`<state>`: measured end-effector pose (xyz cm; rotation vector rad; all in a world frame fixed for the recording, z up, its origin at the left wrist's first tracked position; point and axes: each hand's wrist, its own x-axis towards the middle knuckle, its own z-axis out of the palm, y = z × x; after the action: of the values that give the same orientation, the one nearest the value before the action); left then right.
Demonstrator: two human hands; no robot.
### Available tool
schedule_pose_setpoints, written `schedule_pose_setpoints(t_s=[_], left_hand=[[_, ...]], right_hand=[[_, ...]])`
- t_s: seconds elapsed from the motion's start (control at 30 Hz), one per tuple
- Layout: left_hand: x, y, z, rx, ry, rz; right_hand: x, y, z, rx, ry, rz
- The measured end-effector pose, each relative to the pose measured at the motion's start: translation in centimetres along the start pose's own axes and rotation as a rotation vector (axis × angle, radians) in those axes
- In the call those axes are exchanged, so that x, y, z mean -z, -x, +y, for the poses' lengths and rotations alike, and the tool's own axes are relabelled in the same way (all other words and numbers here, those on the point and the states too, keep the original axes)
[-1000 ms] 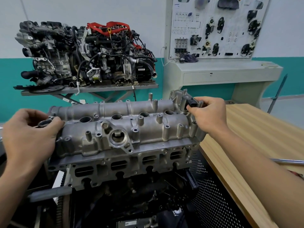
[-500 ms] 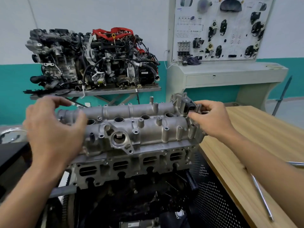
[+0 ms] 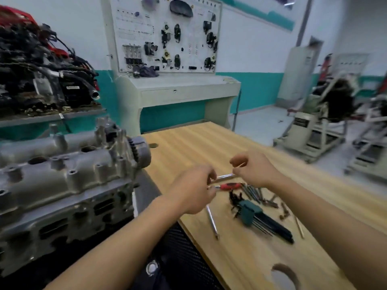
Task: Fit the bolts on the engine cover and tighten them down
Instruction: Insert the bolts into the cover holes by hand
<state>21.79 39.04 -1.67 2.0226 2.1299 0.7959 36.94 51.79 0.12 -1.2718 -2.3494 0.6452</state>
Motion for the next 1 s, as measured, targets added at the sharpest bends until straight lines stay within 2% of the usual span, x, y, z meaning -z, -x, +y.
schedule_pose_setpoints(t_s=[0.2,0.27,0.37,0.57,0.7,0.83,1.0], left_hand=[[-6.5,-4.5,0.6,0.033,0.015,-0.150],[-8.3,-5.5,1.2,0.032,0.017,-0.153],[-9.8,-6.3,1.7,0.021,0.023,-0.131],[-10.5,-7.3,1.6,0.038,0.104,-0.180],[-10.5,-7.6,1.1,0.035,0.181,-0.196],[-10.5,-8.5,0.6,0.089,0.235,-0.253],[-11.8,-11.4,2.5,0.202,0.178,-0.339]], right_hand=[[2.4,2.0,7.3,-0.162,0.191,-0.031],[2.9,1.9,9.1,-0.268,0.232,0.011],[3.4,0.8,10.9,-0.400,0.290,-0.011],[0.6,-2.5,11.0,-0.418,0.305,-0.130],[-0.2,-4.2,9.8,-0.467,0.424,-0.102],[2.9,-5.1,10.8,-0.533,0.391,-0.045],[6.1,-3.3,13.1,-0.644,0.100,-0.207]])
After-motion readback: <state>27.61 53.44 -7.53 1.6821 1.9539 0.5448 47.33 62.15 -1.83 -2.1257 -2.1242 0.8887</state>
